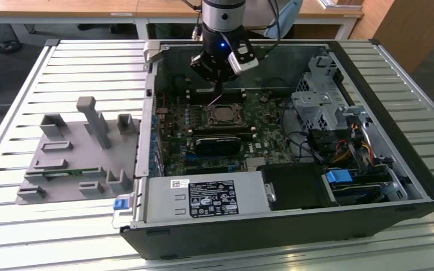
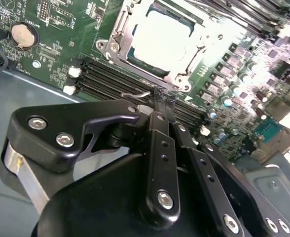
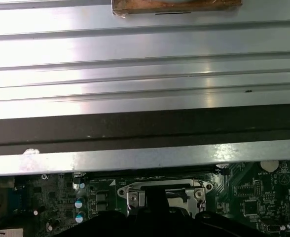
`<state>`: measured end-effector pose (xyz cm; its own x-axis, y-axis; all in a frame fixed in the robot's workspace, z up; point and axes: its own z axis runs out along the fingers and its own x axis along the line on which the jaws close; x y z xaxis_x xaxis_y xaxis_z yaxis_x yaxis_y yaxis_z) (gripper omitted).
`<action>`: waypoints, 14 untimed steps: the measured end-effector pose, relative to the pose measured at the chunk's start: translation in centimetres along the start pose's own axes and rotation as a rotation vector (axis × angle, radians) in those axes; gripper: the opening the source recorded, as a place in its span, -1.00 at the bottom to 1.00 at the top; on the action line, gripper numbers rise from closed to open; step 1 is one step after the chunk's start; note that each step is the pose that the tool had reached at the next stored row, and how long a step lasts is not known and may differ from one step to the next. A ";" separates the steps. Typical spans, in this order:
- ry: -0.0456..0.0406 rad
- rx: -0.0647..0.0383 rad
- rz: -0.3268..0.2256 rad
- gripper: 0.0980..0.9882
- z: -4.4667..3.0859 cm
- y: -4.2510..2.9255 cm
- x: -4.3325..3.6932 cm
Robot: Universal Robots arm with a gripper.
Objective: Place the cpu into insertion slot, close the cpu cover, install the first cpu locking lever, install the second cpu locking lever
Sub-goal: 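Install the first cpu locking lever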
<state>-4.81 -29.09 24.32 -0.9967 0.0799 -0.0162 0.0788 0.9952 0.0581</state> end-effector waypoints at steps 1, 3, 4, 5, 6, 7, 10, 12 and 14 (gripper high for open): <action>0.0000 0.000 0.000 -0.98 0.12 0.01 -0.09; 0.0000 0.000 0.000 -0.98 0.39 0.03 -0.25; -0.0001 0.000 0.000 -0.98 0.51 0.04 -0.32; 0.0000 0.000 0.000 -0.98 0.57 0.08 -0.38; 0.0000 0.000 0.000 -0.98 0.61 0.11 -0.42; 0.0000 0.000 0.000 -0.98 0.64 0.14 -0.44; 0.0000 0.000 -0.001 -0.98 0.81 0.21 -0.53; 0.0000 0.000 -0.001 -0.98 0.98 0.25 -0.59; 0.0001 0.000 -0.001 -0.98 1.11 0.31 -0.69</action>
<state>-4.08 -28.78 23.24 -0.9967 0.0791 -0.0161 0.0780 0.9953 0.0580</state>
